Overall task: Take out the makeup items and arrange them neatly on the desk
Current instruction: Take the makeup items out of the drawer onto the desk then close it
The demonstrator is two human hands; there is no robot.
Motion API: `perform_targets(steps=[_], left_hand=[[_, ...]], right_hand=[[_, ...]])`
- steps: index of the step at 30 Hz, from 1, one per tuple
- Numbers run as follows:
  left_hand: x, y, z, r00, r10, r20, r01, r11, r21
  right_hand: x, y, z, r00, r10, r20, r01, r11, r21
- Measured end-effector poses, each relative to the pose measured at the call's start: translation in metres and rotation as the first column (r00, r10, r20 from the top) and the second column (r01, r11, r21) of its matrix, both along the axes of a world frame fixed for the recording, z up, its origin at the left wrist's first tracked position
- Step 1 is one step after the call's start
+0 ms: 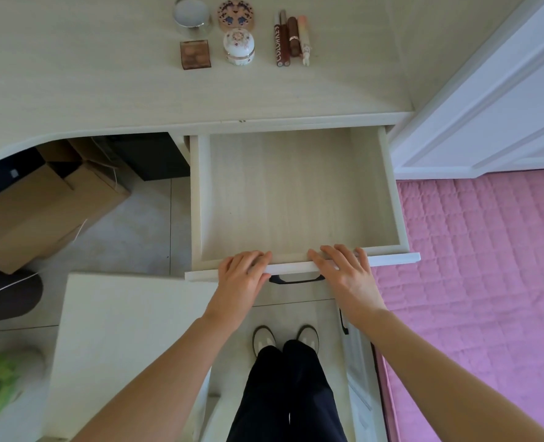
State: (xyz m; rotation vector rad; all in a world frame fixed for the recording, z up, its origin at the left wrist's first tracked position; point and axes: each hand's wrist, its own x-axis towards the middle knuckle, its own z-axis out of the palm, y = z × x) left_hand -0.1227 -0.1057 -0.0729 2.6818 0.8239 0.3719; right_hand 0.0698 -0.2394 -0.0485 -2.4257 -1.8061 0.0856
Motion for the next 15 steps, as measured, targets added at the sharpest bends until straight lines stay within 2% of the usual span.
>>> perform_targets(steps=[3,7,15], left_hand=[[0.009,0.007,0.001,1.0,0.015,0.0,-0.015,0.998,0.059],[0.016,0.009,-0.001,0.996,0.046,-0.08,-0.032,0.985,0.171],[0.028,0.027,-0.002,0.995,0.039,-0.095,-0.018,0.976,0.217]], right_hand=[[0.007,0.009,0.0,1.0,-0.002,0.013,0.002,1.0,0.019],[0.014,0.016,0.001,1.0,0.005,0.027,-0.005,1.0,0.018],[0.027,0.035,-0.001,0.999,0.022,0.032,-0.022,1.0,-0.005]])
